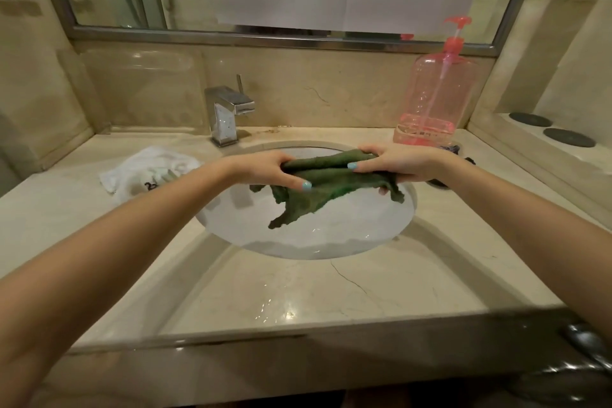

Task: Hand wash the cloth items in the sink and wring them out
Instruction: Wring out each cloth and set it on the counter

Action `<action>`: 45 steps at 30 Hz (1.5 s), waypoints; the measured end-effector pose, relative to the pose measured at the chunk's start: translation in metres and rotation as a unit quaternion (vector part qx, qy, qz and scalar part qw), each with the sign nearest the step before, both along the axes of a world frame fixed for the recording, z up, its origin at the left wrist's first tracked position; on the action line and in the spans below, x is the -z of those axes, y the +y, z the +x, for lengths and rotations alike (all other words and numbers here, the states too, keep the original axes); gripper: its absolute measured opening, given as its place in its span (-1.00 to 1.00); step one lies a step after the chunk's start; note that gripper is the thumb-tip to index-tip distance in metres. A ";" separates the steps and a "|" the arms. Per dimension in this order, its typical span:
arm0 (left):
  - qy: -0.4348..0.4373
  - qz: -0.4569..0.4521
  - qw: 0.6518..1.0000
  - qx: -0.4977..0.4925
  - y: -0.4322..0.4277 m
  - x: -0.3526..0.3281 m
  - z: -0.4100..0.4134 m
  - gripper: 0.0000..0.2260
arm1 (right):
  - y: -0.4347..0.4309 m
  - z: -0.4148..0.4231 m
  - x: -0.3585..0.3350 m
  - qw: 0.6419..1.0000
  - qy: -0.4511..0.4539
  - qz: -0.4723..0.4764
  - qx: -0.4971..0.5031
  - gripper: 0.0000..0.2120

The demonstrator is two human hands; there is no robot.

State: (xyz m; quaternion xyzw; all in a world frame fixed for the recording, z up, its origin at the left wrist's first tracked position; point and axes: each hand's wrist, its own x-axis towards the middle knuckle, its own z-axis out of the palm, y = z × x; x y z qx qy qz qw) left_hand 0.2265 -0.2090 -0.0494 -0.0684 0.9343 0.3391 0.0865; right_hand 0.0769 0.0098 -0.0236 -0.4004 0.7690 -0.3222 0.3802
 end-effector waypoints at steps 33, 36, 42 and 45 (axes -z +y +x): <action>0.425 0.445 0.761 -0.203 0.073 -0.017 -0.036 -0.79 | -0.037 0.049 0.035 0.889 -0.202 -0.335 0.237 -0.94; 0.451 0.547 0.659 -0.252 0.076 -0.015 -0.046 -0.90 | -0.054 0.063 0.041 0.860 -0.271 -0.361 0.238 -0.88; 0.463 0.325 0.786 -0.249 0.058 0.000 -0.036 -0.88 | -0.063 0.066 0.040 0.812 -0.300 -0.397 0.306 -0.98; 0.369 0.267 0.866 -0.206 0.028 0.004 -0.012 -0.78 | -0.057 0.051 0.032 0.860 -0.148 -0.390 0.295 -0.90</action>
